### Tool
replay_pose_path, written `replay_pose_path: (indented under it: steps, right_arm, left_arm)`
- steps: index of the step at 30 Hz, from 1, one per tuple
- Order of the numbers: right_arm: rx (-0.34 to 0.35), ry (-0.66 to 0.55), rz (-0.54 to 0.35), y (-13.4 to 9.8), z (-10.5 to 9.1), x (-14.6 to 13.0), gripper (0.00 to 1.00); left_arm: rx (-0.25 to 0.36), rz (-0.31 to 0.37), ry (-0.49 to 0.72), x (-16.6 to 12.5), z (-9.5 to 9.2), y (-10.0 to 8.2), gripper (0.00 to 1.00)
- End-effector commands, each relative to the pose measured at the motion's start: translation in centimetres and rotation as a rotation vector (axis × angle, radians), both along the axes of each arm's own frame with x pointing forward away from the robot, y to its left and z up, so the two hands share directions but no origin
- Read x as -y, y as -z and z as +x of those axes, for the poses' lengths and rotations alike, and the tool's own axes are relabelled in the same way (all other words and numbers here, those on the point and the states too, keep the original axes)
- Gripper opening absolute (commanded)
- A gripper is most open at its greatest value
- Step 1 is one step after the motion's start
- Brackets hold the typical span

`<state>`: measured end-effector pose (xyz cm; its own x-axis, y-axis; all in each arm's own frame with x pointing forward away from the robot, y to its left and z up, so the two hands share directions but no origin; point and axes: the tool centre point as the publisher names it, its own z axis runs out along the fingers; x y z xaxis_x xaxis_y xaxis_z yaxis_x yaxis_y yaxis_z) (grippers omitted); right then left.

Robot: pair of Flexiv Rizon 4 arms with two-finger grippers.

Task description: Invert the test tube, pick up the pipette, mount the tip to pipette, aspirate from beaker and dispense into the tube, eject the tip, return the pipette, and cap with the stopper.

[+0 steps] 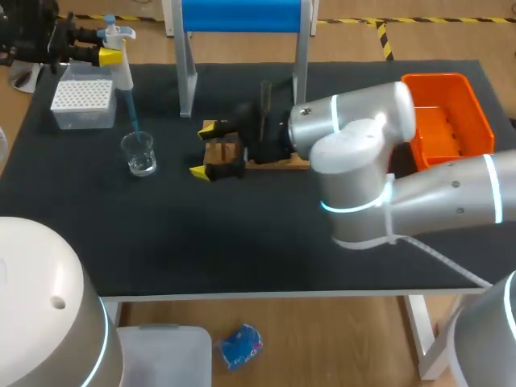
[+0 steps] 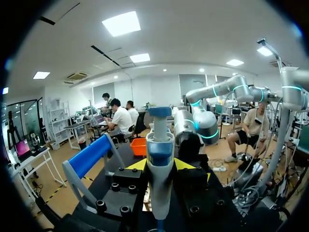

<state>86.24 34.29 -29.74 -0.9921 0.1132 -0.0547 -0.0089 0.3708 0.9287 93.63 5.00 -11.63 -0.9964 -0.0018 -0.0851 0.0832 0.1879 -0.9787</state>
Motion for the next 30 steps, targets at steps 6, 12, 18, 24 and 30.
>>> replay_pose_path:
  steps: [6, 12, 18, 24, 30]
  right_arm:
    - [0.022, 0.055, -0.011, 4.9, 1.7, -7.6, 1.00]
    - [0.021, 0.082, -0.012, 5.9, 2.5, -8.5, 1.00]
    - [0.014, 0.103, 0.007, 6.1, 2.9, -8.4, 1.00]
    - [0.008, 0.102, 0.019, 6.0, 3.0, -8.3, 1.00]
    - [0.008, 0.102, 0.019, 6.0, 3.0, -8.3, 1.00]
  left_arm:
    - [0.002, -0.001, 0.001, 0.0, 0.0, 0.0, 0.00]
    - [0.002, -0.001, 0.001, 0.0, 0.0, 0.0, 0.00]
    - [0.002, -0.001, 0.001, 0.0, 0.0, 0.0, 0.00]
    - [0.002, -0.001, 0.001, 0.0, 0.0, 0.0, 0.00]
    - [0.002, -0.001, 0.001, 0.0, 0.0, 0.0, 0.00]
